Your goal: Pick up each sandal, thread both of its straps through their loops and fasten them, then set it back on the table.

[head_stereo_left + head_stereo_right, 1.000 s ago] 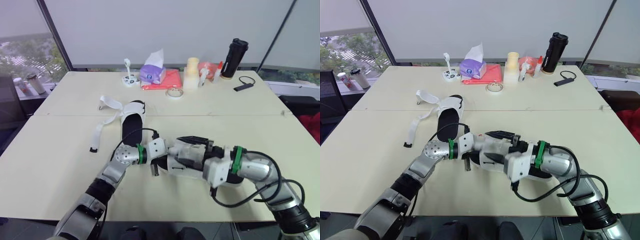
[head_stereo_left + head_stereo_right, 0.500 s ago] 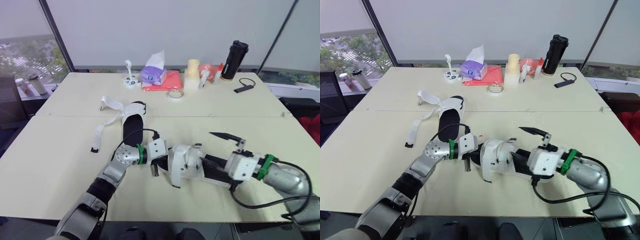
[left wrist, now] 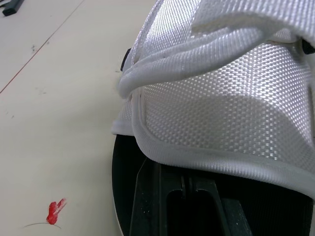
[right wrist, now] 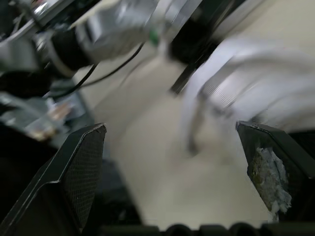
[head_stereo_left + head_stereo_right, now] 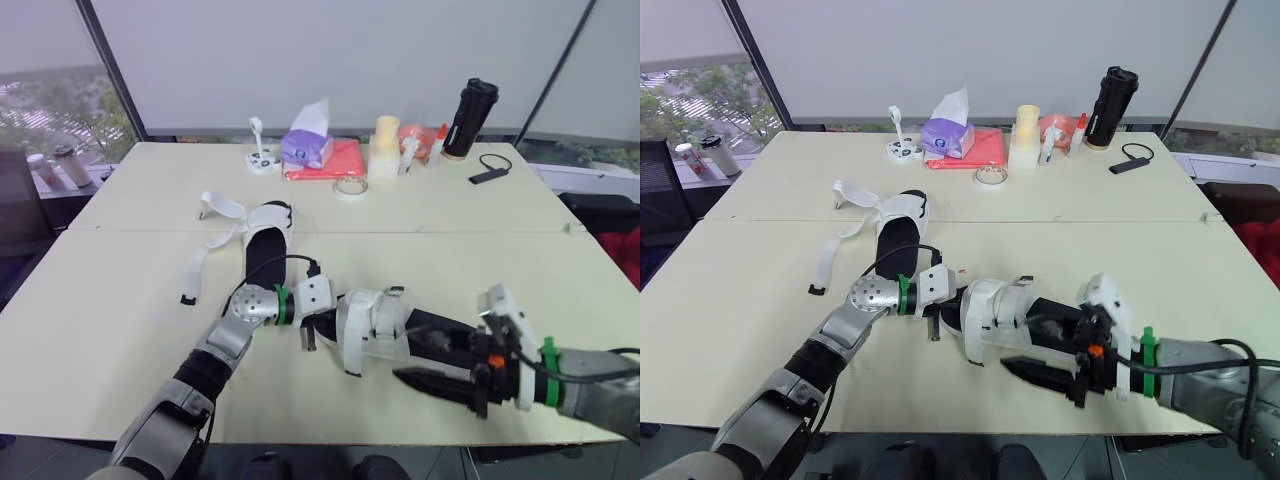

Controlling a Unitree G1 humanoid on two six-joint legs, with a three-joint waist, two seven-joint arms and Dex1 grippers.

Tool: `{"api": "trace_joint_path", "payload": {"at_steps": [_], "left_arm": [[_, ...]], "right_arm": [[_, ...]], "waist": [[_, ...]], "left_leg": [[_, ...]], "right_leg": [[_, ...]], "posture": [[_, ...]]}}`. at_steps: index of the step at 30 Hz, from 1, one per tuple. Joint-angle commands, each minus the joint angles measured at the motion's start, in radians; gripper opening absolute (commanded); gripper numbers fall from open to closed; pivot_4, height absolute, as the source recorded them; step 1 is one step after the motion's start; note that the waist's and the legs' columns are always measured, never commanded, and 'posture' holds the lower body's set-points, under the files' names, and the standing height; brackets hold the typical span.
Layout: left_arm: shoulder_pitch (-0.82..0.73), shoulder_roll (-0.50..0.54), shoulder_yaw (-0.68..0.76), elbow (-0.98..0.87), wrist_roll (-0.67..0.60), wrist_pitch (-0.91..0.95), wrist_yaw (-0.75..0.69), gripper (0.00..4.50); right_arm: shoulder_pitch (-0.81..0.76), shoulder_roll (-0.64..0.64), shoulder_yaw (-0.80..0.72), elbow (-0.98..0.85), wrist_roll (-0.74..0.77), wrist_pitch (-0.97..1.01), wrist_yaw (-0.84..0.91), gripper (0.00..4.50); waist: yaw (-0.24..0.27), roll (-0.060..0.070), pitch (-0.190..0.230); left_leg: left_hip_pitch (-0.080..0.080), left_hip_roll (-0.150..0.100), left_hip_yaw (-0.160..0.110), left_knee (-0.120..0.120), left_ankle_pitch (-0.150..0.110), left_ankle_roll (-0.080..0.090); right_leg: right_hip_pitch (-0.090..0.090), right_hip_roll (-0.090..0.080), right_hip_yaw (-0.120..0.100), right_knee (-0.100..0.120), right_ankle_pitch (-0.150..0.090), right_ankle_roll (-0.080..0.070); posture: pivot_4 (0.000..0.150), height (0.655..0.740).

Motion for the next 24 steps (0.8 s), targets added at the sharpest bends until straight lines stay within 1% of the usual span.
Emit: {"api": "trace_joint_path", "payload": {"at_steps": [1,4,6,11,18,22,24], "left_arm": [[0.068,0.033,-0.045,0.021,0.027,0.067,-0.061,0.00],[0.083,0.042,-0.045,-0.004,0.021,0.085,-0.073,0.00],[0.088,0.052,-0.050,-0.014,0.028,0.100,-0.077,0.00],[0.094,0.078,-0.084,0.019,0.099,0.055,-0.052,0.00],[0.121,0.070,-0.083,-0.015,0.063,0.105,-0.086,0.00],[0.119,0.063,-0.072,-0.031,0.056,0.121,-0.073,0.00],[0.117,0.063,-0.071,-0.027,0.066,0.112,-0.060,0.00]], "right_arm": [[-0.017,0.028,0.073,-0.021,-0.064,-0.009,-0.028,4.45],[-0.041,0.044,0.150,-0.012,-0.122,-0.001,-0.034,4.45],[-0.066,0.067,0.183,-0.006,-0.130,0.008,-0.047,4.45],[-0.122,0.145,0.225,0.031,-0.135,0.025,-0.108,4.45],[-0.144,0.204,0.282,0.058,-0.184,0.043,-0.133,4.45],[-0.155,0.262,0.300,0.088,-0.172,0.055,-0.148,4.45],[-0.166,0.294,0.300,0.114,-0.181,0.052,-0.157,3.94]], "waist": [[0.000,0.000,0.000],[0.000,0.000,0.000],[0.000,0.000,0.000],[0.000,-0.001,-0.001],[-0.001,-0.002,-0.004],[-0.001,-0.003,-0.006],[-0.001,-0.003,-0.007]], "left_leg": [[0.000,0.000,0.000,0.000,0.000,0.000],[-0.001,0.000,0.000,-0.002,0.000,0.000],[-0.001,0.000,0.000,-0.002,0.000,0.000],[0.000,0.000,0.000,-0.002,0.000,0.000],[0.000,0.000,0.000,-0.002,0.000,0.000],[0.000,0.000,0.000,-0.002,0.000,0.000],[0.000,0.000,0.000,-0.002,0.000,0.000]], "right_leg": [[0.000,0.000,0.000,0.000,0.000,0.000],[-0.001,0.000,0.000,0.000,0.000,0.000],[-0.002,0.000,0.000,-0.001,0.000,0.000],[-0.001,0.001,0.000,-0.001,0.000,0.000],[-0.001,0.001,0.000,-0.001,0.000,0.000],[-0.001,0.001,0.000,-0.001,0.000,0.000],[-0.001,0.001,0.000,-0.001,0.000,0.000]], "posture": [[0.150,0.7400],[0.150,0.7400],[0.150,0.7400],[0.150,0.7400],[0.150,0.7400],[0.150,0.7400],[0.150,0.7400]]}}
